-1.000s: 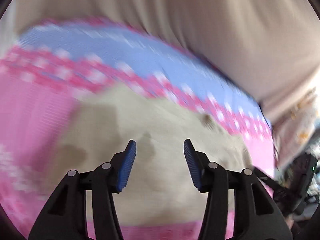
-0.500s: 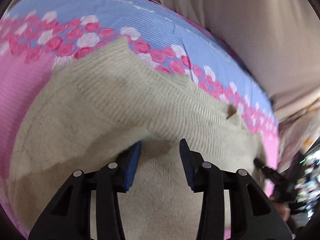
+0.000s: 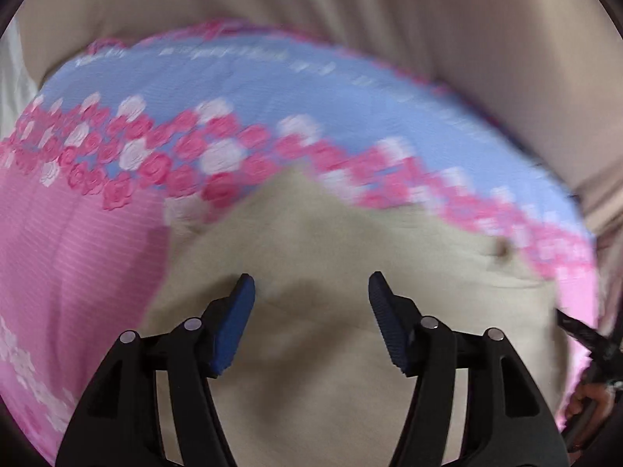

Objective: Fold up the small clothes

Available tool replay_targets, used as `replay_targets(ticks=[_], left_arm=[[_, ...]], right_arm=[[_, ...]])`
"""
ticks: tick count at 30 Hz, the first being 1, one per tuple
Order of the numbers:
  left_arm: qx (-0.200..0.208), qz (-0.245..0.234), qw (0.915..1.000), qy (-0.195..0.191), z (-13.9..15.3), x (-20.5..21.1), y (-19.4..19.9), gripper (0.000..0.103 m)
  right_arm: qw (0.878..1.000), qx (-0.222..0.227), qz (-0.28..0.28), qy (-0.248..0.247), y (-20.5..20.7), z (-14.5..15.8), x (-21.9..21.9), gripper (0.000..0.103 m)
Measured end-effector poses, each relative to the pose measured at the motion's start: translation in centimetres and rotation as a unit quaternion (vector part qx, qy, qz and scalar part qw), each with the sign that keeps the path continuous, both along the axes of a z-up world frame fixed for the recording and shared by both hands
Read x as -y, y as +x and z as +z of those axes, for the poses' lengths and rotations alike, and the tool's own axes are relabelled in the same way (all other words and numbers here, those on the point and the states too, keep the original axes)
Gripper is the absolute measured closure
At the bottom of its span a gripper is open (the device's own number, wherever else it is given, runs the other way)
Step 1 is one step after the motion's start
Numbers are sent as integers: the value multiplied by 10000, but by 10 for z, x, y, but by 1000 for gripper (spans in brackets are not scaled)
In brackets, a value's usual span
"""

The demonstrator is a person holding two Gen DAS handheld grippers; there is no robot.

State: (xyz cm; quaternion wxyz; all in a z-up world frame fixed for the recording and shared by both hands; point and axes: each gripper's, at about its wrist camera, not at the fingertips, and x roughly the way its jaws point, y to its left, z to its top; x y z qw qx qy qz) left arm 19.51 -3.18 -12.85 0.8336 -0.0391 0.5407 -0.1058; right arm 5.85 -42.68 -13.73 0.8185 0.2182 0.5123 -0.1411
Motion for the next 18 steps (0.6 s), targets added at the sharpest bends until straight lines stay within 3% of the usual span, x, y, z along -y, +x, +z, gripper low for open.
replay_targets(ticks=[1,5,8,9,12,15,18], left_arm=[[9,34,9999,108,-6,-4,6,52],[67,23,10000,70,2,-3,16,51],[29,-49,9994,329,-8,6,23,48],[79,-129,9988,470,-9,9,22,46],[217,-378,9947,929,-8,22,15,46],[267,-363,9955,834,2,19,5,46],[186,-216,9965,792,9,10,-7,46]], right_arm=[[9999,56,23,109,2,2,1,95],[9987,409,-231,-173,-6,26,11,96],[9998,-95,-196,-15,-1,-1,16,96],[9998,-12,-143,-167,-1,1,14,95],[9998,55,-196,-81,-3,20,7,89],[9986,453,-168,-236,-20,51,-10,89],[9982,546,52,-239,-33,67,-27,89]])
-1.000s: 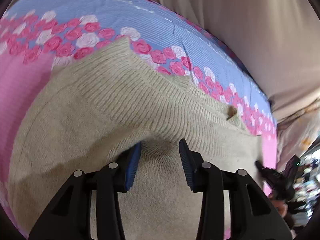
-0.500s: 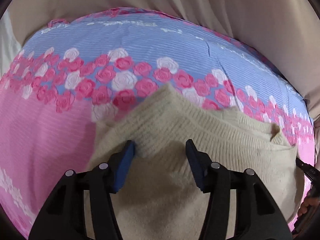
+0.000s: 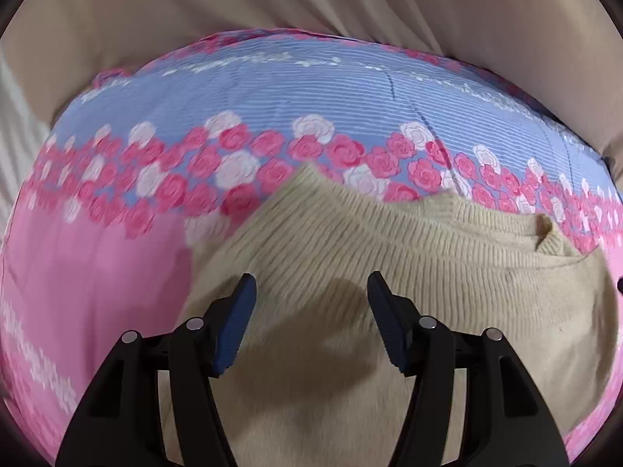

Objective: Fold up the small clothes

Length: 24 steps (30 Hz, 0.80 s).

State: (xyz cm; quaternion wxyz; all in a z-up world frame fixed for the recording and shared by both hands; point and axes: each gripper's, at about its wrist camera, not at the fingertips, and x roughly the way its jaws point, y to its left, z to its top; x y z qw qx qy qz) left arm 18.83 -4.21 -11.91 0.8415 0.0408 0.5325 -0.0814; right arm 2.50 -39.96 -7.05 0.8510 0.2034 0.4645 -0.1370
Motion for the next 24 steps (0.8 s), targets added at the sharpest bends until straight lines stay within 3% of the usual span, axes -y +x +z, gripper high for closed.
replay_targets(ticks=[6,8,10,14,17,19,22,23,24], left_arm=[[-98,231,9996,141,10,-18,-28,46],[-125,279,9994,160,10,-26,-35,46],[-182,325,9991,181,10,-34,-42,45],[-306,477,9983,103,5,-55,-57,38],[-420,754,9950,-505,0,-80,-65,26],[-626,1024,9875,-1021,-12,-97,-64,25],[-872,1272,9788,-1351,-32,-109,-58,24],[-747,1270,9788,-1420,-30,-109,-59,21],[-763,1253,9796,-1374,-31,-106,-57,21]], right_arm=[[9988,-165,331,-322,-34,-2,-44,87],[9987,-301,254,-330,-46,-11,-45,80],[9988,-351,72,-344,-57,-15,-36,62],[9974,-381,-348,-509,-82,-21,-12,40],[9982,-326,-450,233,-88,-36,13,38],[9947,-265,-462,877,-82,-49,26,36],[9875,-304,-536,1453,-70,-70,33,31],[9873,-168,-556,1481,-68,-69,32,27],[9865,-170,-490,1551,-64,-69,29,30]])
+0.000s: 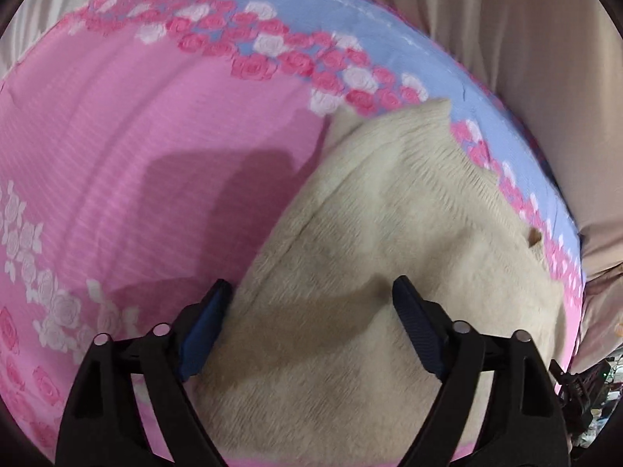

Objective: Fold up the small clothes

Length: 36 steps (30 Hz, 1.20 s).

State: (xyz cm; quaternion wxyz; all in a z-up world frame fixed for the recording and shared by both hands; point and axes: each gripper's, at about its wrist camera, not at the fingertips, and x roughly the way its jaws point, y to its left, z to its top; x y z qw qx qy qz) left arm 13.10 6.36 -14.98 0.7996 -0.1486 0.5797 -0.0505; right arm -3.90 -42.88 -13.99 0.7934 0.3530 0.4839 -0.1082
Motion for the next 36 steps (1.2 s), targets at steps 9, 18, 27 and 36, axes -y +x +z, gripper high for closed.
replay_targets(ticks=[9,18,27,36], left_arm=[[529,-330,9956,-696,53,16,-7,87],[-99,358,9982,-466,3,4,-20,44],[-255,73,9971,-714,-2,21,-12,79],[490,-711,9827,-1635,108,76,-25,87]], right_arm=[[9942,596,405,-794,0,84,-13,88],[9956,-32,-101,-929,-18,46,9,74],[9884,492,287,-1405,-24,97,-32,58],[9821,517,815,-1618,-27,99,-73,54]])
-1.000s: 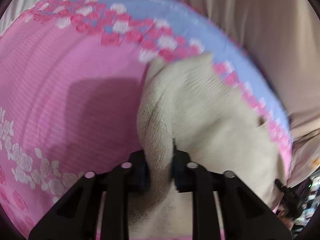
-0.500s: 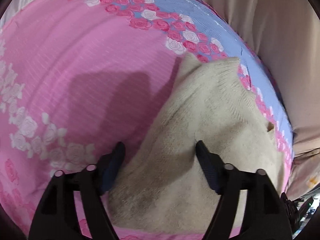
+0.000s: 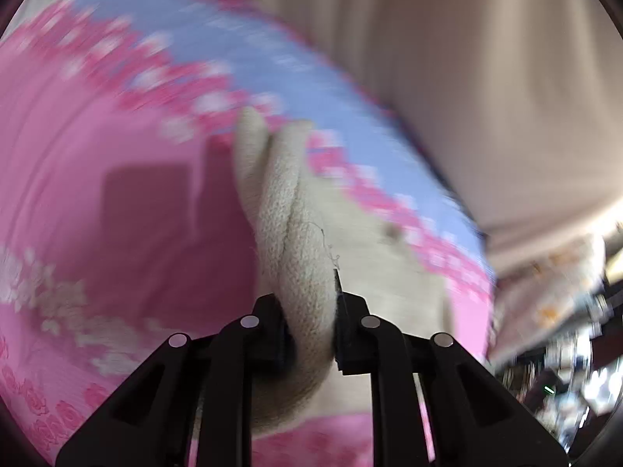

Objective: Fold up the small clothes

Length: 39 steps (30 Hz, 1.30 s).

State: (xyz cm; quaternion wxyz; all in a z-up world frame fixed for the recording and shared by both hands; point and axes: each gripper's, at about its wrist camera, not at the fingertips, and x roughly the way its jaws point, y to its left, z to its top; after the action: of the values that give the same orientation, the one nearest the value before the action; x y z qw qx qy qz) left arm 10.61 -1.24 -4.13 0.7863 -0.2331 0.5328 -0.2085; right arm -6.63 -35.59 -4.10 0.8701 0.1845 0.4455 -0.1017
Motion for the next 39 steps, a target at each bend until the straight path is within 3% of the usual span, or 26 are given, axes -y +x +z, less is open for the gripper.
replay_targets(ticks=[4,8,12,15,18,20,22,24,25,28,31,34,36,38,39], left_arm=[[480,-788,9956,-146,45,61,-15,87],[511,-1502,9872,-161,53,127,-30,88],[426,-1981,9793,37,41,192,-44,90],[267,-2233,9742,181,16,240,-51,93],[152,-2467,9669,629,-17,285,-62,92],[99,-2539,9644,728,-27,297,-72,92],[54,-2344,9721,80,-16,280,-79,85],[221,-2207,9751,20,2,258,-81,48],[443,-2056,9776,92,17,240,-81,43],[1000,-1745,9793,244,43,191,-78,38],[1218,-1321,9814,680,48,148,-70,37],[1235,-884,9832,1013,43,109,-68,37],[998,-585,9883,993,33,80,-66,37],[806,-407,9915,936,27,63,-68,37],[748,-344,9923,925,24,58,-70,37]], right_arm=[[9998,45,-114,143,-6,-2,8,54],[9992,120,-266,275,-17,-4,23,54],[9980,160,-433,434,-33,-9,41,54],[9957,110,-626,679,-45,-18,57,54],[9925,41,-752,963,-55,-27,70,54],[9912,-29,-753,1088,-59,-28,75,54],[9896,33,-636,1288,-61,-23,77,53],[9868,105,-464,1545,-56,-16,74,45],[9857,133,-303,1654,-50,-12,70,43],[9809,135,86,1939,-20,-11,57,31],[9734,-233,198,2271,15,-32,46,31],[9594,-609,145,2749,40,-56,33,31],[9585,-740,240,2743,54,-60,19,32],[9577,-875,482,2697,64,-62,2,50],[9584,-959,637,2613,69,-60,-8,74]])
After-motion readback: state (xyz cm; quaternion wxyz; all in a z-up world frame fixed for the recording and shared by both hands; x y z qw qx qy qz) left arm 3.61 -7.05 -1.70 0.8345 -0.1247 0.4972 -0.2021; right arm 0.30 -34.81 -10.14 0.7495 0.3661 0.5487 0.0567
